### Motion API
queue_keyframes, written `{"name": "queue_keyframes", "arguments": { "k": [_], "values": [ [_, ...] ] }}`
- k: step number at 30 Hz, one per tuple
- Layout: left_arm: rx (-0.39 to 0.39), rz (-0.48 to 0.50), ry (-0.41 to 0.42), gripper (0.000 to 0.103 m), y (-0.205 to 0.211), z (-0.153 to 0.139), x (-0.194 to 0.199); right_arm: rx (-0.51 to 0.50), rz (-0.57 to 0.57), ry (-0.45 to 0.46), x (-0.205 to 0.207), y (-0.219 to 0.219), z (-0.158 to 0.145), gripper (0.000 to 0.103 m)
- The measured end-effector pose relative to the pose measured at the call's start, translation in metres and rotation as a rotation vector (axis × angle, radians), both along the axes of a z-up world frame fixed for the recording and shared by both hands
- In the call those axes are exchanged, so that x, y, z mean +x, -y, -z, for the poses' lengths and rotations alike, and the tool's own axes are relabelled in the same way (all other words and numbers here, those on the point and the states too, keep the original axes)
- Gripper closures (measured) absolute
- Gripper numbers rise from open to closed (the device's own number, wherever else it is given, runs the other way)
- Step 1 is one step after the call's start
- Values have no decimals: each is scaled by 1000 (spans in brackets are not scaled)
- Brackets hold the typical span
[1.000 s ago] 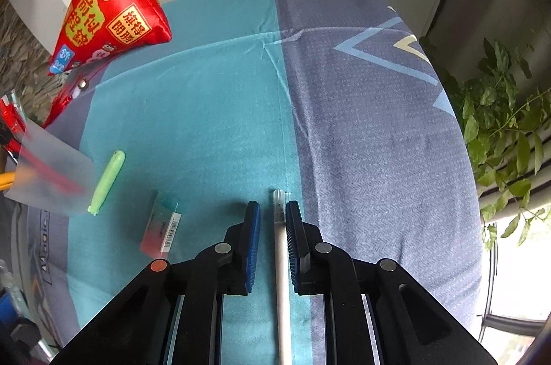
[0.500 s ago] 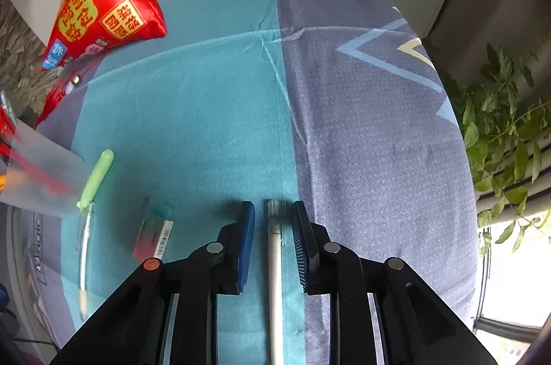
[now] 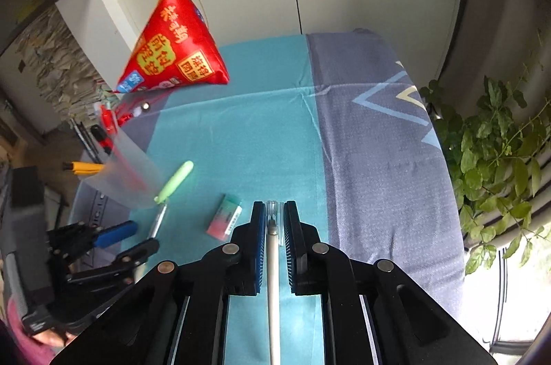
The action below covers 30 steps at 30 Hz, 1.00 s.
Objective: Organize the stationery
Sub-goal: 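Lift the clear pen with the left tool while the right tool lifts the white pen toward the cup, then drop the clear pen into the cup with the left tool while the right tool drops the white pen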
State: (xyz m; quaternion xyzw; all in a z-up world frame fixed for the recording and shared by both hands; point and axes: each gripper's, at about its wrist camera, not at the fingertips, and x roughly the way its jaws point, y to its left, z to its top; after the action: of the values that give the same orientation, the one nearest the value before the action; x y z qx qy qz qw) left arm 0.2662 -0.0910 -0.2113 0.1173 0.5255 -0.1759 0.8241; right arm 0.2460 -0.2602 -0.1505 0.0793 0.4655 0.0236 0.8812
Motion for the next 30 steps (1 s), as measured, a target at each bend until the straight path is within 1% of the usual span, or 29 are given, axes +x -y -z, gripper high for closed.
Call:
{"name": "queue_keyframes", "arguments": {
  "k": [3,4,5,6,7,9,12,16,21,23,25,30],
  "values": [
    [23,-26,6,72,6,7,13,-5,-30,21,-9,-4,-6,92],
    [14,-28,11,77,7,7,15,-6,-37,24,-10,-6,-7,92],
    [4,-24,3,86,8,7,17,-7,-41,27,-11,-8,-8,92],
    [-10,-14,-11,91,8,6,18,-6,-43,31,-15,-7,-9,92],
    [-14,-10,-21,91,8,6,18,-5,-44,35,-16,-7,-10,92],
    [-23,-5,-12,91,10,2,14,-9,-42,48,-18,-7,-12,92],
    [-60,7,36,91,5,-20,-1,-4,-39,69,-21,-9,-17,92],
    [-115,19,133,91,-8,-61,-22,-7,-44,111,-26,-12,-30,92],
    [-202,-12,254,91,-33,-110,-39,-13,-68,179,-32,-23,-50,92],
    [-221,-29,310,91,-39,-124,-37,-17,-85,197,-31,-30,-56,92],
    [-218,-58,361,91,-46,-136,-34,-18,-102,208,-29,-38,-61,92],
    [-276,-142,430,91,-62,-156,-4,-15,-127,219,-30,-53,-66,92]
  ]
}}
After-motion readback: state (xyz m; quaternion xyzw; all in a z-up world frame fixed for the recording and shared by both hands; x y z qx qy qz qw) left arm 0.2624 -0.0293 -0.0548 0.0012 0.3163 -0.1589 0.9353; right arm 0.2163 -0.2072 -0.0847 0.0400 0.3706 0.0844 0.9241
